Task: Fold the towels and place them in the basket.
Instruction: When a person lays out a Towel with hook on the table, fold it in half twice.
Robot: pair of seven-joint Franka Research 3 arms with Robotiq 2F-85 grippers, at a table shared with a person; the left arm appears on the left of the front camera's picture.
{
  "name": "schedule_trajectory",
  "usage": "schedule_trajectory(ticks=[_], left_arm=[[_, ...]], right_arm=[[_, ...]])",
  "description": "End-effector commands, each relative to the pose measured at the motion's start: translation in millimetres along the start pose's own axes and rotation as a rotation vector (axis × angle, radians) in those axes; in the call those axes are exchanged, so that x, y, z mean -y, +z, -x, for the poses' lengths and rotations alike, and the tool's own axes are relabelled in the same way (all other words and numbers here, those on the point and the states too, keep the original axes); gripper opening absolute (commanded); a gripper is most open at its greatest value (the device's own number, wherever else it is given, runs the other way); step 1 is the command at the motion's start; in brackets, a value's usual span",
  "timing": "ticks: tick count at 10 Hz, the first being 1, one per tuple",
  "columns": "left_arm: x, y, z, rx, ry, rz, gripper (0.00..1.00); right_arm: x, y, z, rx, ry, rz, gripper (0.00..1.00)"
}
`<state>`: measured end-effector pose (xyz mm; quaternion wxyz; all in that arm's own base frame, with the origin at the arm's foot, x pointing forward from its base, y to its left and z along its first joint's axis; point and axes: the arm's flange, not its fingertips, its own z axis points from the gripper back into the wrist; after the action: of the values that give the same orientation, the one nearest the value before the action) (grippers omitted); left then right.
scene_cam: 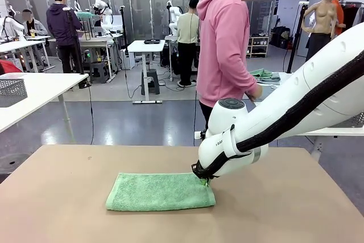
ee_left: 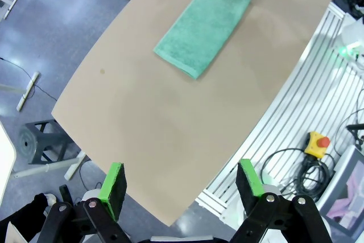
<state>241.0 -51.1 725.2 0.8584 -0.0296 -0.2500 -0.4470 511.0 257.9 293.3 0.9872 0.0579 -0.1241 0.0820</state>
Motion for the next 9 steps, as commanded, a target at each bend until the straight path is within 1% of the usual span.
schedule_trajectory(ticks=[1, 3, 4, 5, 7, 8, 9], left_arm=[[0, -1, 3, -0.002, 0.008, -0.013, 0.97], [0, -1, 3, -0.002, 0.008, -0.013, 0.97], [0, -1, 3, -0.002, 0.008, -0.013, 0.97], [0, -1, 3, -0.002, 0.008, -0.013, 0.97], [0, -1, 3, -0.002, 0.008, -0.013, 0.97], [0, -1, 3, -0.002, 0.008, -0.013, 0.97], [0, -1, 3, -0.002, 0.008, -0.013, 0.97]], right_arm=[[-1, -4, 3, -0.018, 0.007, 0.0, 0.0], [3, 4, 3, -0.011, 0.021, -0.058, 0.0], [7, 12, 2, -0.001, 0.052, -0.069, 0.0], [13, 25, 2, 0.016, 0.074, -0.103, 0.0], [21, 59, 5, 0.052, 0.128, -0.106, 0.0], [21, 74, 7, 0.082, 0.133, -0.103, 0.0], [19, 87, 8, 0.089, 0.162, -0.12, 0.0]])
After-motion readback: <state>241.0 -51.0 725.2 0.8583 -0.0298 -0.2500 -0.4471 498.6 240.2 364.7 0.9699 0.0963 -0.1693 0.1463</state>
